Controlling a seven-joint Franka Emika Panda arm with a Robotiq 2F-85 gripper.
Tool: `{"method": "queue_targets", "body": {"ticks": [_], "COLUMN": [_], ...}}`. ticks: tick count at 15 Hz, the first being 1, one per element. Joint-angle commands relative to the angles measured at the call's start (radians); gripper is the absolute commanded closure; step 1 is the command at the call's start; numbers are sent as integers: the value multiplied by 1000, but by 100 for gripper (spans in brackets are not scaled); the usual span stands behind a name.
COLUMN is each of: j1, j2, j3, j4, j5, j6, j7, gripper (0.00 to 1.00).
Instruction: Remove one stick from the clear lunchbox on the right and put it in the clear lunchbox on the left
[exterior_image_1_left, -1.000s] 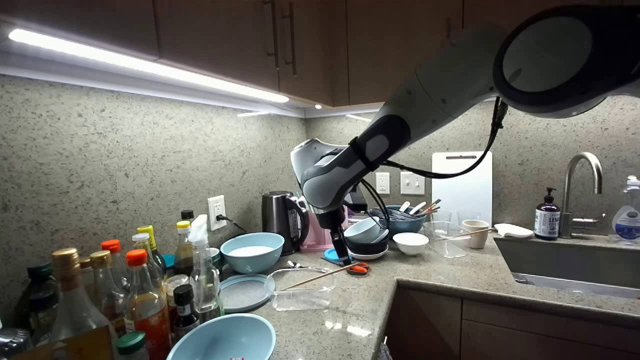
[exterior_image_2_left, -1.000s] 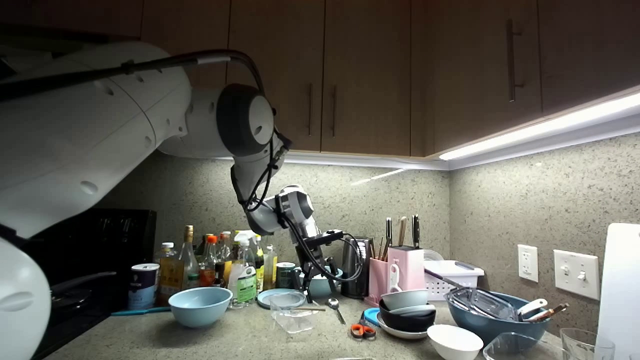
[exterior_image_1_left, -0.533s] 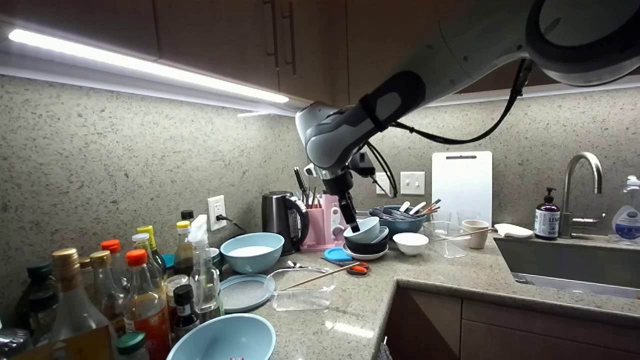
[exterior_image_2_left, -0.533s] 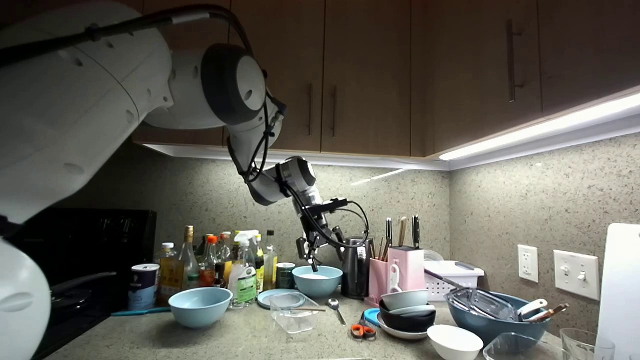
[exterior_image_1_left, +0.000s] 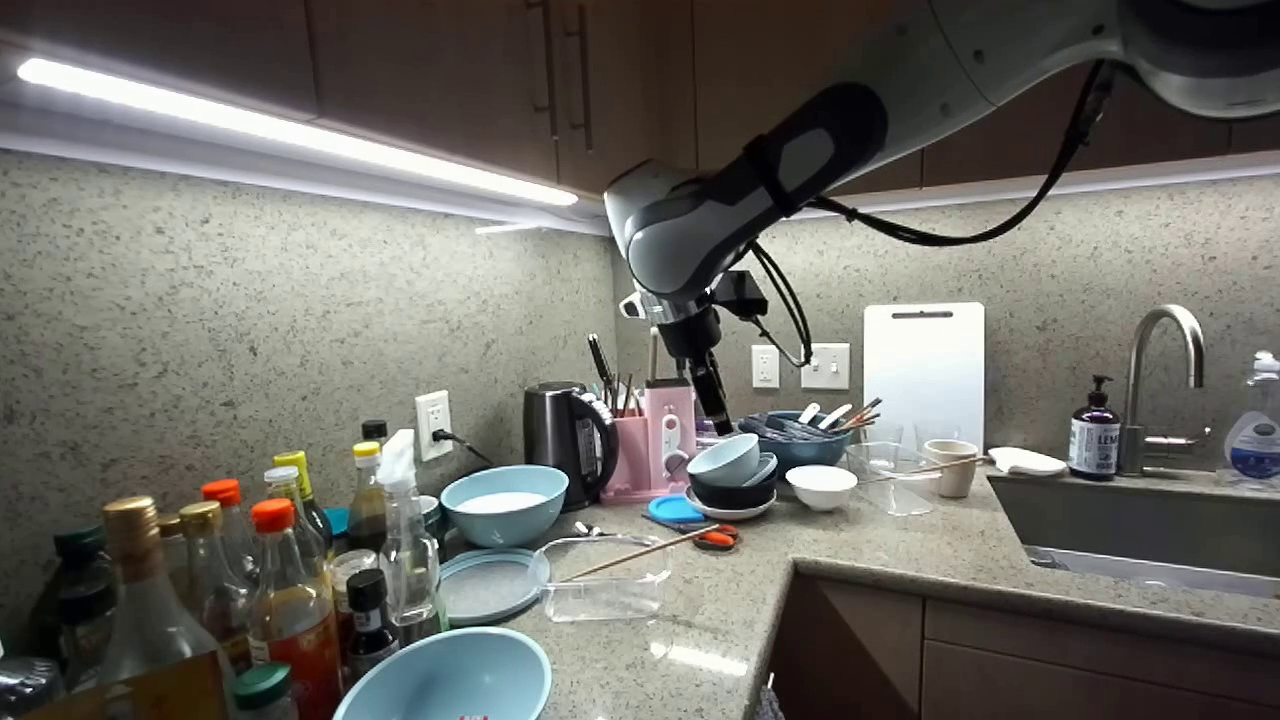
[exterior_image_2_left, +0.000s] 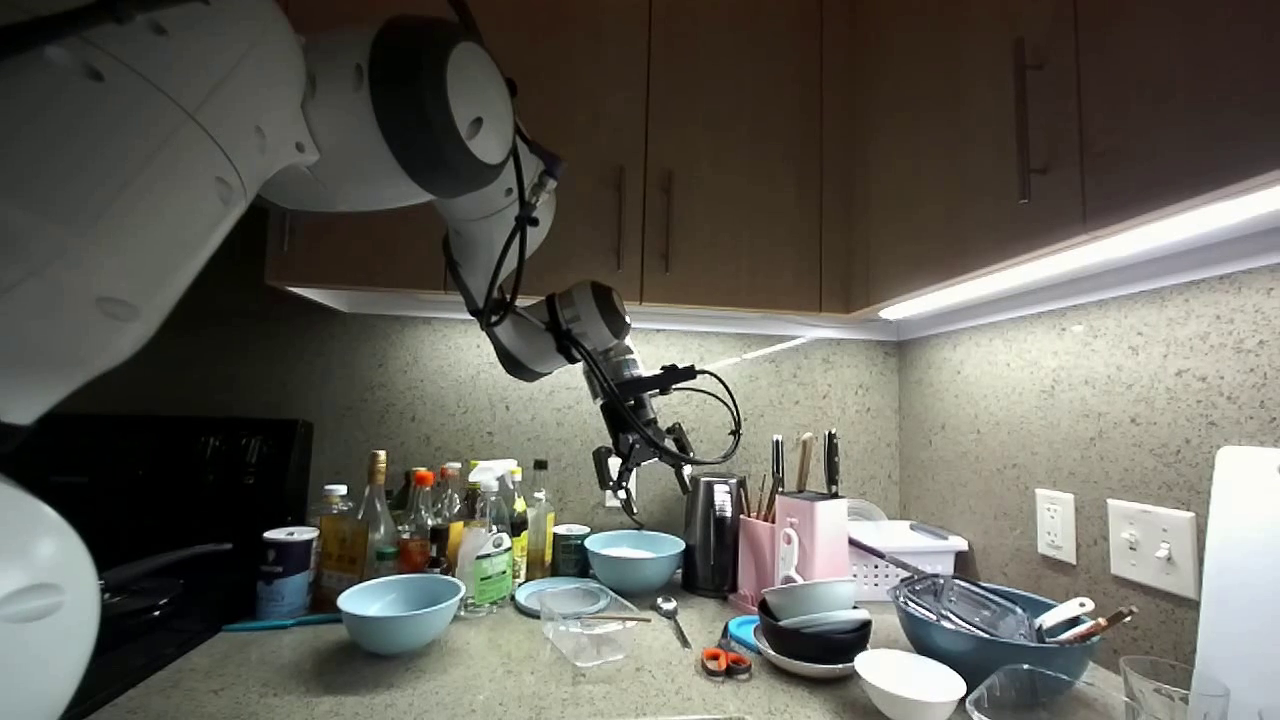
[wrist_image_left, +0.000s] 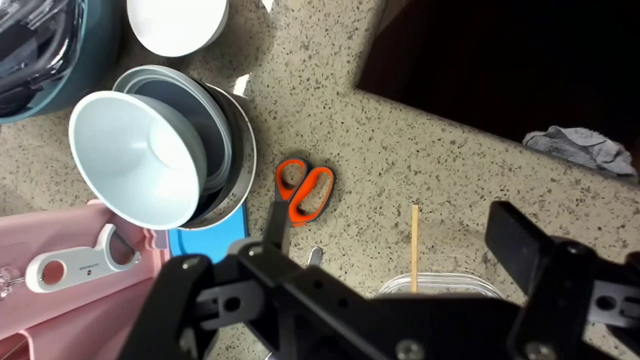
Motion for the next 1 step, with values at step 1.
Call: {"method": "queue_targets", "body": {"ticks": [1], "j1": [-8], "j2": [1], "j3": [10], "j4": [2], "j5": [-4], "j6": [-5], "j7": [2], "gripper": [0]}}
